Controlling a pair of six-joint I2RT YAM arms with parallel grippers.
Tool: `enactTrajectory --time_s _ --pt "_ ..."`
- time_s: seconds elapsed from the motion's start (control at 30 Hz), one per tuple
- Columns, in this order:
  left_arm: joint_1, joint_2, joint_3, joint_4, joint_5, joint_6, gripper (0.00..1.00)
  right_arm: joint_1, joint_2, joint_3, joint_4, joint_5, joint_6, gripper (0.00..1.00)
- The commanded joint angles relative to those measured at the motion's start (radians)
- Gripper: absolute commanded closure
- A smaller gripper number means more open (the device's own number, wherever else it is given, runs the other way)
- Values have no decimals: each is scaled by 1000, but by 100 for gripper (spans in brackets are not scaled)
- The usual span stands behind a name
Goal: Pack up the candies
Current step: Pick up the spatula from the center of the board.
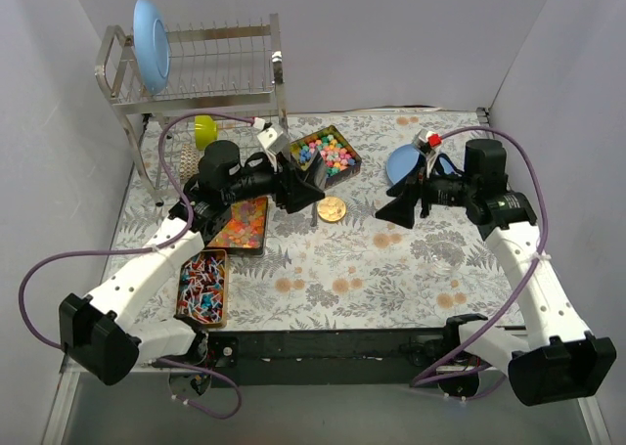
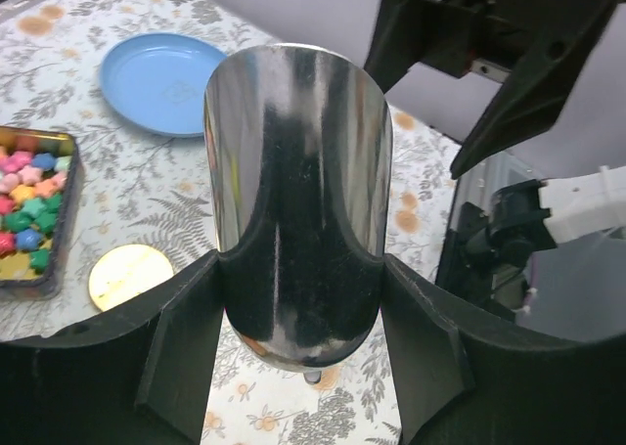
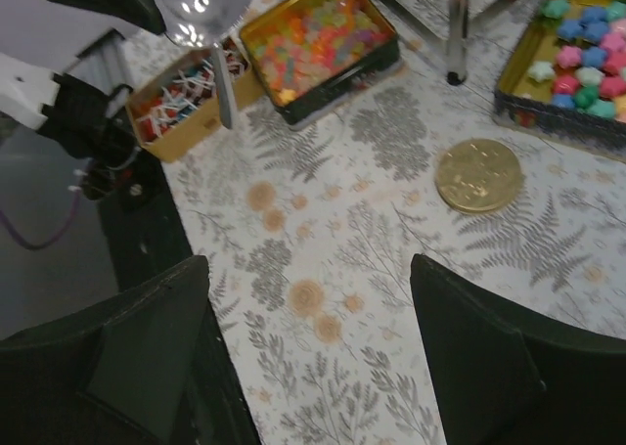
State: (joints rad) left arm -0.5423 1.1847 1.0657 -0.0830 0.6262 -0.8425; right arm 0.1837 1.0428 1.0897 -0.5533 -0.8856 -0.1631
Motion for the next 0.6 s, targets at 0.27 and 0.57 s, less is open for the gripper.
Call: enactTrajectory --time_s 0.27,0.57 --pt "65 87 85 175 230 -248 100 140 198 1 517 -265 353 14" --pt "65 104 105 166 204 -314 100 234 290 24 656 -159 396 17"
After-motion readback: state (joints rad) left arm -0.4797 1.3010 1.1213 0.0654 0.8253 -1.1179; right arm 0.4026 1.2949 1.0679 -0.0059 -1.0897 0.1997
